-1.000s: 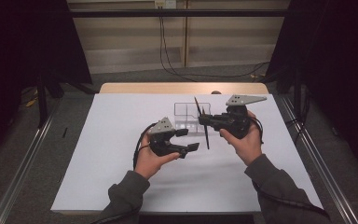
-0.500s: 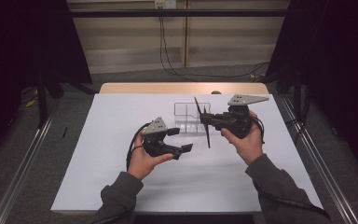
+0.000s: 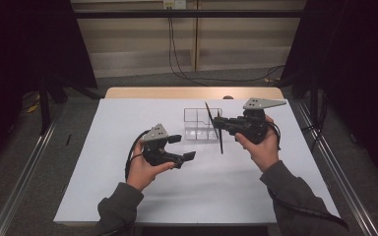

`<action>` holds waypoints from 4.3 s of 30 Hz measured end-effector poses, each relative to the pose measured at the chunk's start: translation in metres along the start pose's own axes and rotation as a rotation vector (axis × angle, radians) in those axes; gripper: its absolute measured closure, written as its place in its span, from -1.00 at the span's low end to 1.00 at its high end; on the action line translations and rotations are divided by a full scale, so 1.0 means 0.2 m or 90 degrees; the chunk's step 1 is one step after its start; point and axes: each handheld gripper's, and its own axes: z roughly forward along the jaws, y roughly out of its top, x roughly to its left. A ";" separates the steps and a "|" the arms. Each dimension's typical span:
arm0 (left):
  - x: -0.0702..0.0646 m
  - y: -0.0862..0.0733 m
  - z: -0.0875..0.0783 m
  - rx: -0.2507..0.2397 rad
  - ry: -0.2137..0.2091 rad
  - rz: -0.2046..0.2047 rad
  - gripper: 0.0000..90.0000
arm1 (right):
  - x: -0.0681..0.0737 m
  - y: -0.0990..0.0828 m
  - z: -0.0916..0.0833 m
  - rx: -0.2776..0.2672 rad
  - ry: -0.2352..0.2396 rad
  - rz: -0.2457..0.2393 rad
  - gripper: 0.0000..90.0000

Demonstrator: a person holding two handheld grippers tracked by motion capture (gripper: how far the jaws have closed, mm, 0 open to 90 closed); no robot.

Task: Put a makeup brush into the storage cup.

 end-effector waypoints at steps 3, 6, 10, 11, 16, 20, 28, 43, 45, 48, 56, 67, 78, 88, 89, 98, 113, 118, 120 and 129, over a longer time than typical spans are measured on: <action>0.01 -0.01 -0.03 -0.003 0.003 -0.005 -0.68 | -0.01 0.01 0.00 -0.003 -0.002 -0.003 0.88; 0.01 -0.03 -0.05 0.004 0.012 -0.005 -0.68 | -0.02 0.02 -0.01 -0.007 -0.004 0.002 0.88; 0.02 -0.04 -0.08 -0.001 0.013 -0.017 -0.70 | -0.02 0.04 -0.01 -0.009 -0.004 0.001 0.88; 0.03 -0.04 -0.08 -0.002 0.012 -0.019 -0.71 | -0.02 0.04 -0.01 -0.010 -0.005 -0.001 0.88; 0.03 -0.06 -0.11 0.002 0.024 -0.013 -0.74 | -0.02 0.06 -0.01 -0.015 -0.004 -0.001 0.88; 0.03 -0.07 -0.12 0.001 0.027 -0.021 -0.77 | -0.03 0.06 0.00 -0.020 -0.004 0.001 0.88; 0.04 -0.10 -0.12 0.006 0.026 -0.034 -0.78 | -0.05 0.07 0.00 -0.024 -0.011 0.003 0.88; 0.05 -0.12 -0.12 0.009 0.032 -0.030 -0.78 | -0.09 0.09 -0.02 -0.042 -0.021 0.010 0.88; 0.05 -0.12 -0.13 0.004 0.030 -0.033 -0.78 | -0.10 0.09 -0.02 -0.044 -0.019 0.010 0.88; 0.05 -0.12 -0.13 0.008 0.033 -0.031 -0.78 | -0.11 0.09 -0.03 -0.044 -0.021 0.012 0.88; 0.06 -0.14 -0.16 0.014 0.034 -0.031 -0.78 | -0.13 0.10 -0.04 -0.049 -0.026 0.013 0.88; 0.07 -0.15 -0.22 0.016 0.044 -0.033 -0.78 | -0.14 0.12 -0.04 -0.056 -0.032 0.015 0.88; 0.08 -0.16 -0.26 -0.004 0.051 -0.041 -0.78 | -0.16 0.16 -0.01 -0.067 -0.038 0.012 0.88; 0.08 -0.17 -0.26 -0.003 0.048 -0.045 -0.80 | -0.18 0.17 -0.01 -0.078 -0.046 0.016 0.88; 0.08 -0.17 -0.26 -0.003 0.048 -0.045 -0.80 | -0.19 0.17 -0.01 -0.079 -0.048 0.015 0.88; 0.08 -0.18 -0.26 -0.008 0.050 -0.051 -0.81 | -0.21 0.17 -0.01 -0.091 -0.054 0.025 0.88; 0.08 -0.18 -0.26 -0.008 0.046 -0.053 -0.82 | -0.25 0.17 0.02 -0.096 -0.065 0.025 0.88; 0.08 -0.18 -0.26 -0.011 0.046 -0.050 -0.85 | -0.25 0.17 0.05 -0.096 -0.069 0.025 0.88; 0.08 -0.18 -0.27 -0.012 0.044 -0.049 -0.87 | -0.26 0.17 0.05 -0.099 -0.068 0.027 0.88; 0.08 -0.18 -0.28 -0.011 0.042 -0.035 -0.94 | -0.27 0.18 0.08 -0.104 -0.068 0.026 0.88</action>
